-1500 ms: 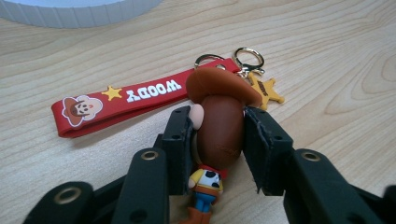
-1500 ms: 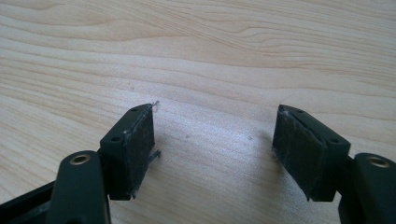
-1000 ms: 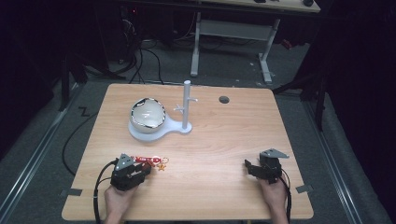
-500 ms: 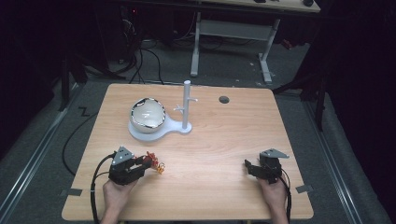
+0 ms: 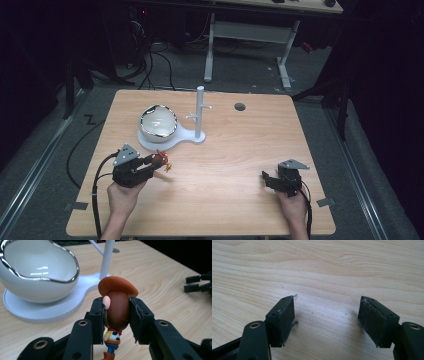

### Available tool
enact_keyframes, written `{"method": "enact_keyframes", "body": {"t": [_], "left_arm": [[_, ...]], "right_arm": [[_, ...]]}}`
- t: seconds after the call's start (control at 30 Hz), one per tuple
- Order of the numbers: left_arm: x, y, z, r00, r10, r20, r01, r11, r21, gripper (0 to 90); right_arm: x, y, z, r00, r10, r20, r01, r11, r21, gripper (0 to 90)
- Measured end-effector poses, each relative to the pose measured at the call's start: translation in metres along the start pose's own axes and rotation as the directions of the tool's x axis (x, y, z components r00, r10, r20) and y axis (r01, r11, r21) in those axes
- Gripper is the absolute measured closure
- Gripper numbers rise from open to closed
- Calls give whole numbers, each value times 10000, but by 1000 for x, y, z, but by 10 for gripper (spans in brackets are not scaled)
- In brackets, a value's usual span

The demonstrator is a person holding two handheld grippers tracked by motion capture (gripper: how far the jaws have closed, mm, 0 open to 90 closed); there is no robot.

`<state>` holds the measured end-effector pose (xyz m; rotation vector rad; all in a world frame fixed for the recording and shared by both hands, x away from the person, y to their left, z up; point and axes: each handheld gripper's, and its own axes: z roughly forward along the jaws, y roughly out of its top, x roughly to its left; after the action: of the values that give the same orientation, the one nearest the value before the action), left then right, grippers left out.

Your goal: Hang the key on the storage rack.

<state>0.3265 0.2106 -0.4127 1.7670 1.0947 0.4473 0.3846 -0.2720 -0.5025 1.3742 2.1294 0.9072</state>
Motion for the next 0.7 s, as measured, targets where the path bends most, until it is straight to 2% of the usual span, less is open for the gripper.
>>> {"method": "enact_keyframes", "body": {"t": [0.23, 0.3, 0.7], "left_arm": [[-1, 15, -4, 9996, -52, 268, 62, 9994, -349, 660], [-1, 23, -4, 9988, -93, 472, 118, 9986, -523, 661], [-10, 48, 3, 9973, 273, 675, -224, 9971, -734, 661]], "right_arm": [[0, 0, 0, 10000, 23, 8, -23, 10000, 3, 299], [0, 0, 0, 10000, 6, 6, -6, 10000, 6, 299], [0, 0, 0, 10000, -4, -1, 4, 10000, 6, 298]]}}
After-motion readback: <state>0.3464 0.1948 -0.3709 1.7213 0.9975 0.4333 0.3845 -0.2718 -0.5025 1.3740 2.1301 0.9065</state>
